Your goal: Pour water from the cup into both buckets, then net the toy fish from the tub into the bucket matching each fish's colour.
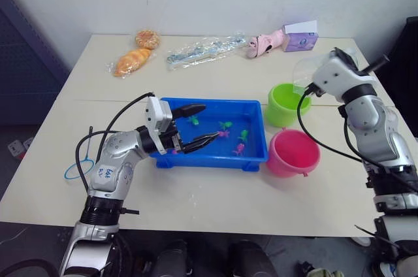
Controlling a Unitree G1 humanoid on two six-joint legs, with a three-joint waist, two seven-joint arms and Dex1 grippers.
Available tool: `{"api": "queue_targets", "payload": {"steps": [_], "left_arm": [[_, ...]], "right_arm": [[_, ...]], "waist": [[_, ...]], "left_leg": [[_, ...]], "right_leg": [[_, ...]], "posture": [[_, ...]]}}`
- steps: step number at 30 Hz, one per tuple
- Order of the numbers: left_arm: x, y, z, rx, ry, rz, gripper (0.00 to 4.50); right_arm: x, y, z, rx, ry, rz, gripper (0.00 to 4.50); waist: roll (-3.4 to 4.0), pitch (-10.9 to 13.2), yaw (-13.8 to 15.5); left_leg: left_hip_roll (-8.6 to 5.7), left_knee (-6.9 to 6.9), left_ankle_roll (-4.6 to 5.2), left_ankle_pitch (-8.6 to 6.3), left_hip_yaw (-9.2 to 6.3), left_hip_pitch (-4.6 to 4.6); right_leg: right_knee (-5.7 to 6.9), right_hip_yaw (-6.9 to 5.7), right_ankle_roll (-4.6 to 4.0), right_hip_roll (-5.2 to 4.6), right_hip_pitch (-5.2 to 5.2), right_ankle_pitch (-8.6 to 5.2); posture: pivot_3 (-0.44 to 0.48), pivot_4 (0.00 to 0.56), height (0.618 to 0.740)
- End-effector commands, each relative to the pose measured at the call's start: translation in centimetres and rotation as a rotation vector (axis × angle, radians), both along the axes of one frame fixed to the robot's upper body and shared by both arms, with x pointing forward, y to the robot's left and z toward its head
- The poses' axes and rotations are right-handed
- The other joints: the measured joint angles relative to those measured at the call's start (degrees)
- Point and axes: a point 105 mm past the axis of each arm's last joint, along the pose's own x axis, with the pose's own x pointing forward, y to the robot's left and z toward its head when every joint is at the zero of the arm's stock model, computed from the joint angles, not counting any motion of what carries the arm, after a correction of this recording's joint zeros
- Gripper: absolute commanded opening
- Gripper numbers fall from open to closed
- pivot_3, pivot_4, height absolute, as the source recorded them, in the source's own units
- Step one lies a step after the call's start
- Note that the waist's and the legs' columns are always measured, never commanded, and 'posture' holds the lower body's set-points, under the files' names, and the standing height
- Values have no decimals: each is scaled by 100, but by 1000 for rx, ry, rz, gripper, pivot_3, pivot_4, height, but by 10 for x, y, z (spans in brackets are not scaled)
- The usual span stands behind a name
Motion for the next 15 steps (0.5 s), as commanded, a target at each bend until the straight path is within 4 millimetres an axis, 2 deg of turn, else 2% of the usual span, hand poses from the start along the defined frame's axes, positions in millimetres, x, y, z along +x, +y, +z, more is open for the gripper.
{"api": "queue_targets", "payload": {"steps": [1,6,10,14,15], "left_arm": [[-3,1,9,-12,-44,-11,4500],[-1,5,5,5,-45,1,4500],[-8,3,7,1,-52,-70,4500],[-20,2,8,7,-48,-169,4500],[-25,2,5,23,-29,-210,4500]], "right_arm": [[-21,-32,23,338,-58,-38,33],[-59,-67,23,803,-136,1,33],[-86,-90,-8,1137,-117,-28,33],[-107,-102,-38,1295,-116,-92,33],[-110,-102,-54,1362,-90,-112,33]], "waist": [[0,0,3],[0,0,18],[0,0,15],[1,0,10],[5,1,-2]], "left_leg": [[0,0,1,0,-1,-1],[0,-2,2,0,-9,-2],[0,-4,4,-1,-8,-4],[0,-8,4,-1,-7,-3],[0,-9,4,-1,-6,-2]], "right_leg": [[2,-1,0,0,2,0],[3,-7,1,0,5,0],[4,-7,1,-1,6,1],[3,-4,1,0,4,1],[0,-4,1,0,4,1]], "posture": [[0,150,740],[0,150,740],[0,150,740],[0,150,740],[0,150,740]]}}
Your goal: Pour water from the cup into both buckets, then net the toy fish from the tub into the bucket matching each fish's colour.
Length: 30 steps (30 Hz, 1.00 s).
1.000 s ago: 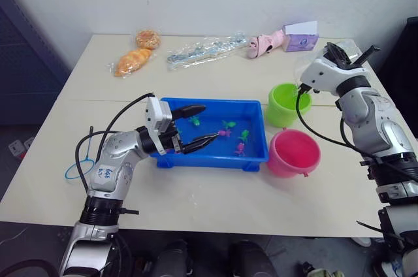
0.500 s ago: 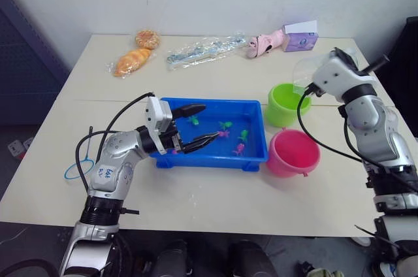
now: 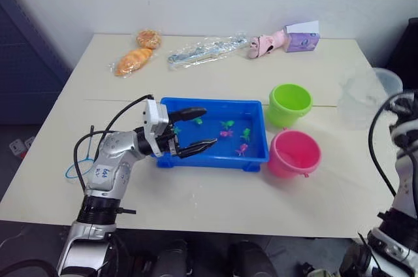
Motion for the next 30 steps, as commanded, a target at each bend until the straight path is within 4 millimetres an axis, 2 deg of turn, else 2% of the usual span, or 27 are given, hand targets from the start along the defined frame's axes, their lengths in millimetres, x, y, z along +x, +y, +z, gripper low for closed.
{"api": "queue_targets", "payload": {"steps": [1,3,7,10,12,17,18,19,20,25,27,30], "left_arm": [[-18,-3,6,10,-8,-125,4500],[-28,-3,-6,69,41,-209,4500],[-34,-1,-14,131,53,-260,4500],[-33,0,-14,130,53,-256,4500],[-34,0,-14,130,54,-254,4500],[-34,3,-15,143,53,-242,4500],[-34,4,-15,146,52,-239,4500],[-33,5,-15,150,51,-236,4500],[-32,7,-14,153,48,-229,4500],[-30,13,-15,176,43,-212,4500],[-31,20,-17,195,53,-194,4500],[-33,37,-22,232,80,-154,4500]], "right_arm": [[-16,-3,-12,125,-20,-24,33],[-19,-2,-36,199,-6,-54,33],[-13,11,-52,187,-16,-53,33],[-6,20,-62,254,-48,-39,33],[-2,16,-73,264,-36,-83,33],[0,13,-87,267,-24,-106,33],[-1,14,-90,265,-17,-102,727],[-2,15,-92,260,-9,-97,767],[-6,16,-92,245,-6,-86,1147],[-30,18,-90,179,10,-79,3583],[-43,21,-91,164,34,-64,4427],[-70,22,-87,160,42,-67,4427]], "waist": [[4,1,-28],[4,1,-51],[19,4,-46],[19,4,-37],[19,4,-33],[19,4,-20],[19,4,-23],[19,4,-25],[19,4,-25],[20,4,-20],[20,4,-21],[20,4,-41]], "left_leg": [[-1,0,0,0,6,1],[0,-2,-1,0,8,8],[1,-12,-7,4,17,14],[0,-9,-5,4,16,13],[0,-10,-5,4,14,13],[-1,-11,-2,2,13,12],[-1,-11,-2,2,13,11],[-1,-11,-2,2,13,11],[-1,-11,-2,2,13,12],[0,-12,1,0,10,11],[0,-13,2,-1,11,11],[0,-31,1,-3,11,15]], "right_leg": [[-1,6,0,-1,-3,0],[-2,10,0,2,-2,0],[-1,22,0,5,-10,0],[1,25,0,4,-10,0],[1,24,0,4,-10,0],[0,23,-1,2,-10,0],[0,23,0,2,-11,0],[0,24,0,2,-11,0],[0,23,-1,2,-10,0],[-1,23,0,0,-9,0],[-4,23,0,0,-9,0],[-9,26,-1,0,-10,0]], "posture": [[0,150,740],[0,150,740],[0,150,740],[0,150,740],[0,150,740],[0,150,740],[0,150,740],[0,150,740],[0,150,740],[0,150,740],[0,150,740],[0,150,740]]}}
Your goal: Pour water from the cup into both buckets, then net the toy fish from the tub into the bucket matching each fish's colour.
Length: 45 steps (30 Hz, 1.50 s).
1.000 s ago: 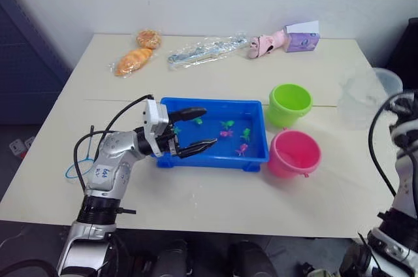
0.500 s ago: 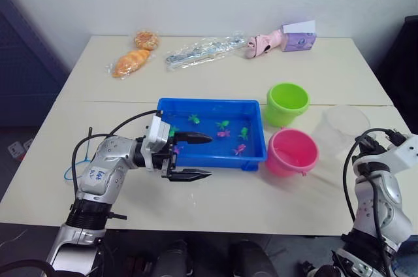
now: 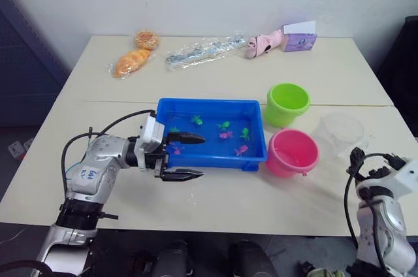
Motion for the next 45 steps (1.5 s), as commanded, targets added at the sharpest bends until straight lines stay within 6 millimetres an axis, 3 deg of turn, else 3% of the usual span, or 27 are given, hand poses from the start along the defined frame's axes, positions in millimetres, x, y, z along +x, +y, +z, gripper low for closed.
{"api": "queue_targets", "payload": {"steps": [1,6,7,9,11,13,18,24,27,30,32,36,39,45], "left_arm": [[-4,20,2,30,-19,47,4500],[7,67,-3,62,-92,289,4500],[11,82,0,48,-145,375,4500],[12,114,3,27,-173,538,4500],[7,136,-1,45,-168,624,4500],[0,166,-9,71,-160,759,4500],[-35,258,-22,170,-175,1189,4500],[-96,307,-45,146,-37,1544,4500],[-122,313,-57,122,18,1662,4500],[-114,308,-49,79,12,1697,4500],[-99,301,-38,51,9,1694,4500],[-28,269,0,-13,23,1631,4500],[3,262,-1,69,158,1695,4500],[43,246,-17,156,344,1692,4500]], "right_arm": [[-26,0,25,-40,-64,-2,4427],[-56,22,52,-168,-65,203,4427],[-57,29,70,-257,-117,279,4427],[-57,68,95,-504,-182,592,4427],[-62,97,95,-666,-174,849,4427],[-64,114,96,-697,-217,1016,4427],[-58,162,98,-722,-327,1361,4427],[-44,190,96,-706,-422,1495,4427],[-56,207,98,-714,-566,1606,4427],[-56,207,97,-640,-564,1641,4427],[-57,207,99,-614,-581,1670,4427],[-58,209,100,-633,-582,1714,4427],[-55,210,102,-650,-581,1708,4427],[-52,212,104,-676,-573,1665,4427]], "waist": [[0,0,-9],[0,0,2],[-2,1,-7],[-3,1,-37],[-8,0,-64],[-46,-7,-59],[-94,13,-36],[-123,14,19],[-126,12,41],[-124,13,49],[-137,7,85],[-135,8,186],[-130,11,166],[-126,13,4]], "left_leg": [[0,-8,-1,1,0,3],[1,-27,4,-3,0,5],[1,-27,13,-8,0,7],[1,-27,23,-13,6,8],[1,-27,27,-15,13,12],[9,-48,19,-11,7,26],[10,-52,20,-11,3,26],[4,-51,13,-34,-1,20],[1,-52,21,-44,-6,15],[1,-54,33,-51,-8,13],[1,-53,36,-53,-12,10],[1,-47,15,-54,-15,11],[2,-48,4,-40,-13,10],[1,-46,-7,-18,-2,14]], "right_leg": [[-2,1,0,0,-1,0],[-5,2,-2,-2,-9,-1],[-7,3,-2,-2,-6,-1],[-16,8,-2,-4,-5,-1],[-19,10,-2,-4,-5,-1],[-30,0,-2,4,5,-1],[-34,-5,-2,-2,6,-1],[-50,-8,-5,-21,4,1],[-64,-11,-6,-25,6,0],[-81,-17,-7,-24,12,0],[-88,-22,-7,-24,17,0],[-91,-24,-10,-25,25,3],[-86,-28,-13,-26,26,8],[-30,-47,-8,-19,16,11]], "posture": [[0,150,740],[0,150,740],[0,150,740],[0,150,740],[0,150,740],[0,150,740],[0,150,740],[0,150,740],[0,150,740],[0,150,740],[0,150,740],[0,150,740],[0,150,740],[0,150,740]]}}
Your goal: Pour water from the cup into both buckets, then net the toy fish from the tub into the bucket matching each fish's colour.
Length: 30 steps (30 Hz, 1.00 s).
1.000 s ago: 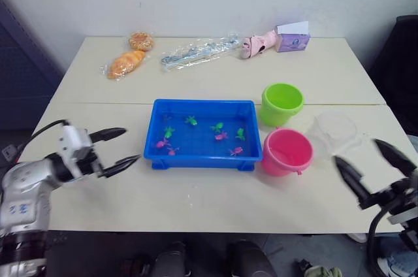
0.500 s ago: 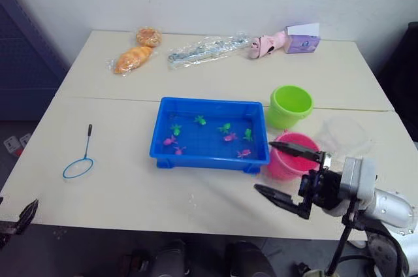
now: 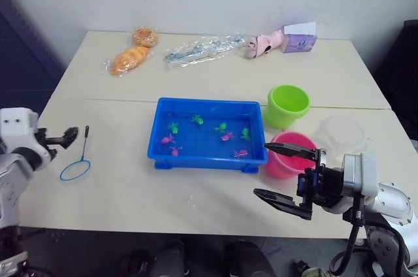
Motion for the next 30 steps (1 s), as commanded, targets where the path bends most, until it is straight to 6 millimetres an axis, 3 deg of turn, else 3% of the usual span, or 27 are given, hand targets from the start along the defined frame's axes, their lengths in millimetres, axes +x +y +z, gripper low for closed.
{"api": "queue_targets", "payload": {"steps": [1,7,10,13,14,22,24,26,28,30], "left_arm": [[11,5,-14,9,104,40,4500],[30,7,-47,39,239,63,4500],[32,7,-57,38,263,65,4500],[29,-2,-81,-31,343,27,4500],[29,-3,-85,-39,354,26,3918],[30,-2,-90,-115,363,-22,603],[30,5,-82,-112,341,-12,26],[35,12,-52,-78,230,-45,26],[45,-3,-2,-75,32,-220,26],[43,-32,41,-17,-106,-472,26]], "right_arm": [[-4,5,7,2,-38,-1,4427],[-5,5,6,-4,-44,-50,4427],[-4,5,8,-1,-53,-72,4427],[-3,8,10,7,-62,-85,4427],[-3,8,10,7,-63,-85,4500],[2,8,12,-14,-79,-88,4500],[3,7,13,-14,-83,-91,4500],[5,6,17,-15,-93,-95,4500],[8,6,27,23,-97,-100,4500],[9,10,43,90,-92,-83,4500]], "waist": [[-1,0,-7],[-5,3,30],[-16,9,22],[-20,8,40],[-19,8,44],[0,3,104],[0,3,134],[-3,4,143],[-18,13,137],[-44,28,140]], "left_leg": [[2,1,-2,1,1,-3],[2,41,3,-4,-5,-16],[2,76,13,-13,-4,-19],[2,82,9,-14,-6,-13],[2,81,4,-11,-6,-11],[1,79,-3,-3,-5,1],[1,80,-2,-4,-5,1],[1,80,-1,-4,-5,0],[3,80,-2,-3,-5,-8],[6,81,-6,0,-8,-21]], "right_leg": [[3,-8,0,1,-6,0],[18,-26,1,-2,-2,-1],[21,-23,2,-7,4,-1],[27,-22,2,-14,4,-1],[31,-22,2,-15,3,-1],[46,-22,2,-15,5,-1],[46,-21,2,-15,4,-1],[45,-21,2,-15,3,-1],[44,-22,2,-15,-4,-1],[44,-25,1,-14,-16,-1]], "posture": [[0,150,740],[0,150,740],[0,150,740],[0,150,740],[0,150,740],[0,150,740],[0,150,740],[0,150,740],[0,150,740],[0,150,740]]}}
